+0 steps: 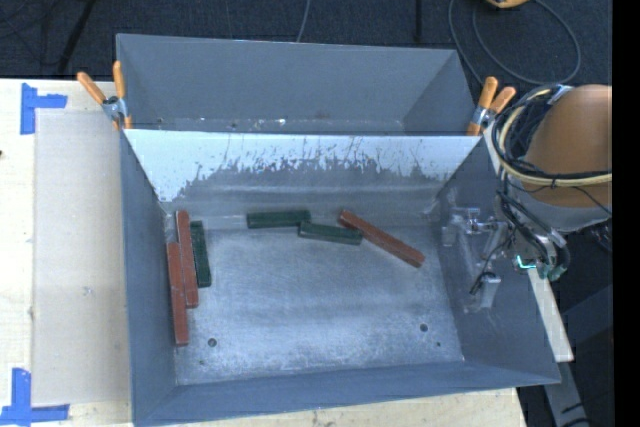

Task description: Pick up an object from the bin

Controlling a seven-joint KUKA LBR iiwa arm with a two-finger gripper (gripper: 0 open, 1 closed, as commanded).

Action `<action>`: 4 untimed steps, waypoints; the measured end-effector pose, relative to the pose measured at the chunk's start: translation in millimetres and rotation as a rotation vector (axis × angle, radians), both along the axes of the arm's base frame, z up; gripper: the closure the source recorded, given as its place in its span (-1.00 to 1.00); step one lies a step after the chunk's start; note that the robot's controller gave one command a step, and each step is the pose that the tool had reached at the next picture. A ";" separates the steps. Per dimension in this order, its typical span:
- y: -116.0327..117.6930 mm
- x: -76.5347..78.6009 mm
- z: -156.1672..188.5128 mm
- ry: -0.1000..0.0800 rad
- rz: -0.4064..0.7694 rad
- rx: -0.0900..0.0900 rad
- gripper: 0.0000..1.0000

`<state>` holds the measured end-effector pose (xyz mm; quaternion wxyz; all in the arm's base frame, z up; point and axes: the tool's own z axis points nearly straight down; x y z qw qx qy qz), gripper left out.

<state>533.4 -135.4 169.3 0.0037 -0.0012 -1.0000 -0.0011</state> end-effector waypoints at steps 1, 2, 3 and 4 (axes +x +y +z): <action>0.2 1.8 3.5 -0.007 0.003 -0.002 -1.00; 7.9 40.4 -17.7 -0.014 0.048 -0.004 -1.00; 27.5 49.6 -81.0 -0.011 0.093 -0.002 -1.00; 69.9 87.0 -93.0 -0.013 0.115 -0.001 1.00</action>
Offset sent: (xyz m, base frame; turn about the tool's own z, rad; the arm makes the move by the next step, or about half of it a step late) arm 0.0741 0.0189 -0.0436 -0.0997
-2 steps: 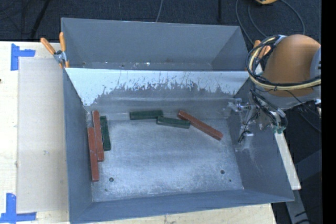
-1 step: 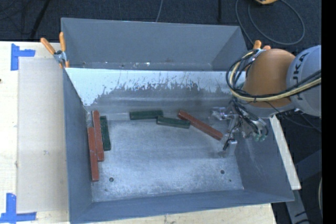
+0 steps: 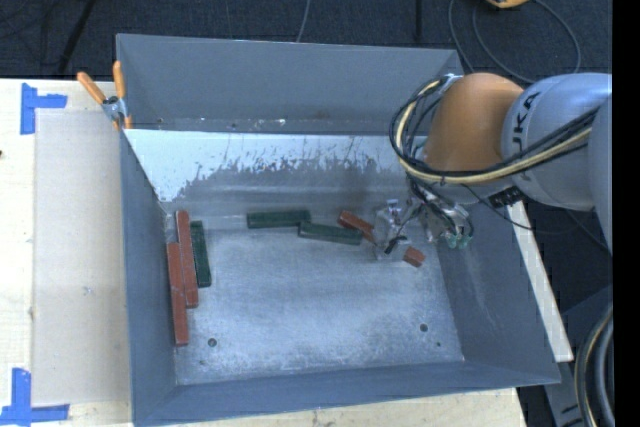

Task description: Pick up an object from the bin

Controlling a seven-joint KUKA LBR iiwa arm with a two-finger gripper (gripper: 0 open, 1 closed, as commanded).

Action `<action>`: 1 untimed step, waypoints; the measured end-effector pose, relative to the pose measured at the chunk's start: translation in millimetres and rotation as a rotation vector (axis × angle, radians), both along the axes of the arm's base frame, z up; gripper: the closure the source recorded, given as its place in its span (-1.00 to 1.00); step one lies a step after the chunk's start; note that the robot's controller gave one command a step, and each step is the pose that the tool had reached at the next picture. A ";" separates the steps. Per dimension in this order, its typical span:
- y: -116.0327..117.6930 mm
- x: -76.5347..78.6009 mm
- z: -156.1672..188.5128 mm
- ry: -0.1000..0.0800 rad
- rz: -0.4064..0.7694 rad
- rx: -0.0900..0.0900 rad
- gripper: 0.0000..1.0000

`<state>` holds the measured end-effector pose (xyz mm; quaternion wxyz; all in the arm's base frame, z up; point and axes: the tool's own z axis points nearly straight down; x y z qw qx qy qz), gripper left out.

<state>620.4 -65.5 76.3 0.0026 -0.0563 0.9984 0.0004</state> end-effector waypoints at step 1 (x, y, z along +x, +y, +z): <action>-0.5 -1.2 -1.6 0.003 0.002 -0.001 -1.00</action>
Offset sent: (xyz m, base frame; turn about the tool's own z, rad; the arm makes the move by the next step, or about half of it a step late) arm 0.0000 0.0000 0.0000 0.0000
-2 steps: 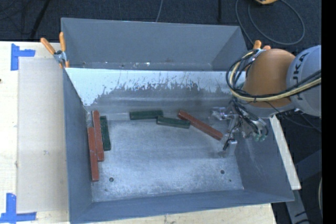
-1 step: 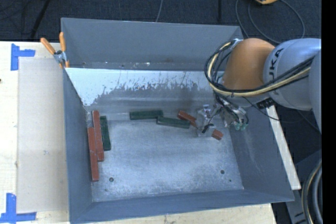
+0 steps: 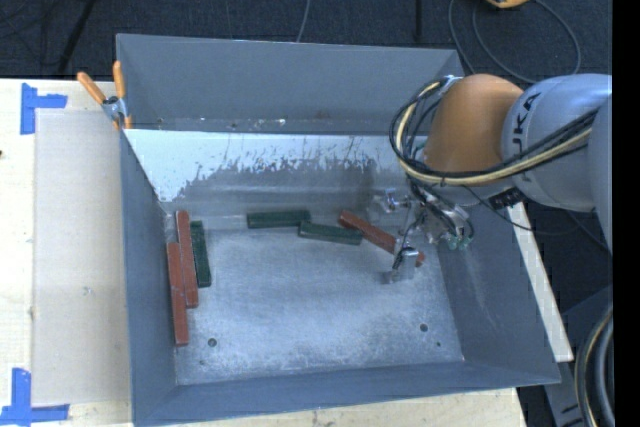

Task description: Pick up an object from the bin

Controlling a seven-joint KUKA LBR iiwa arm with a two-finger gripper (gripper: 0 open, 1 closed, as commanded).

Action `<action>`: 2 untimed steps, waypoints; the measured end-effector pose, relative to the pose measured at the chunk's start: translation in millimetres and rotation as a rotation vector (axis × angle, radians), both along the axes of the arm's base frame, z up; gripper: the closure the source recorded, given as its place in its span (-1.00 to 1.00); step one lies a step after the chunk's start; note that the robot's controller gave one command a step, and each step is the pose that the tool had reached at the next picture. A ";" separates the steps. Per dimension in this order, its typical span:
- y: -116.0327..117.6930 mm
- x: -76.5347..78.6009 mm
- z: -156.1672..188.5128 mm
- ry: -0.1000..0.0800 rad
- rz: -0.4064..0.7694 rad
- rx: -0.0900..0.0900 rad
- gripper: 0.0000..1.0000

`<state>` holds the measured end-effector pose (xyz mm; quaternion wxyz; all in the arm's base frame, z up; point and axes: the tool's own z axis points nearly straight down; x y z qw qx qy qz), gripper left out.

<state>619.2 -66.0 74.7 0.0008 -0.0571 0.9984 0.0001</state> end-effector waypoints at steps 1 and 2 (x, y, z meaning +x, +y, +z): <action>0.5 1.1 1.6 -0.003 0.002 0.001 1.00; 0.5 1.1 1.6 -0.003 0.002 0.001 1.00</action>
Offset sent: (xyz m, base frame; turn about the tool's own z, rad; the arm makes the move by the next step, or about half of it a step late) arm 0.0000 0.0000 0.0000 0.0000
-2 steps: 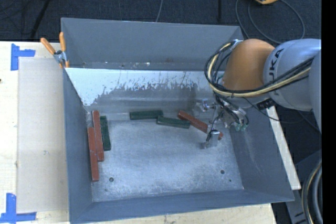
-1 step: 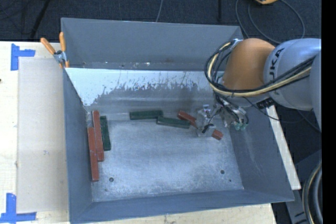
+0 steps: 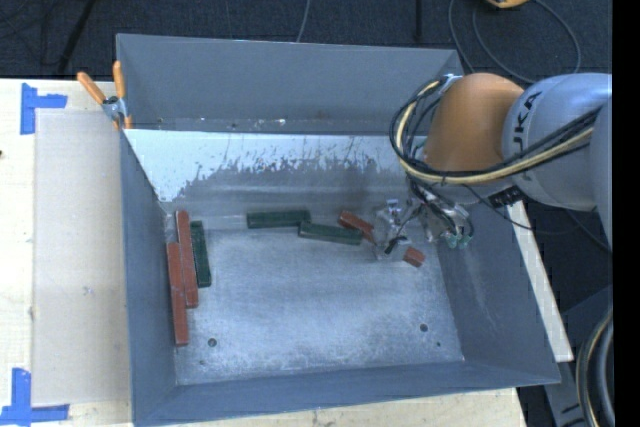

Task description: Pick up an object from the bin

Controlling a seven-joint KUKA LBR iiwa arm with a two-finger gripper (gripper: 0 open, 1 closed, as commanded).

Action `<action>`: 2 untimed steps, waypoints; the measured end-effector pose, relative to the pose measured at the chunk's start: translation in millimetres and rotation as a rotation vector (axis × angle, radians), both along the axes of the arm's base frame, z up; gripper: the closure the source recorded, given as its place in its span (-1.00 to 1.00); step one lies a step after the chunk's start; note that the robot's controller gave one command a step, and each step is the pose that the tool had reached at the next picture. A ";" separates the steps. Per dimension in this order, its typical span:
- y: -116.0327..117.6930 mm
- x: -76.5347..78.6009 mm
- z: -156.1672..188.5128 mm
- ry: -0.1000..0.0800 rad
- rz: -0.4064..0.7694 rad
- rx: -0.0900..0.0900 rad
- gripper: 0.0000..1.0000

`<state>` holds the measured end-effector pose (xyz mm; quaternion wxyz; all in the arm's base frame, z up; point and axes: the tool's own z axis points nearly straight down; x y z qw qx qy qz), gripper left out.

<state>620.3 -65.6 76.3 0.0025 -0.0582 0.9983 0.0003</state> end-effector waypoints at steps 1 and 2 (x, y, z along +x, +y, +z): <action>-2.8 -0.6 6.1 0.004 -0.233 0.001 1.00; -4.2 -31.4 48.3 0.008 -0.184 0.000 -1.00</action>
Offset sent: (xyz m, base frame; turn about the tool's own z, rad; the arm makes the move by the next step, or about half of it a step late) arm -0.0619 -0.0089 0.0918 -0.2201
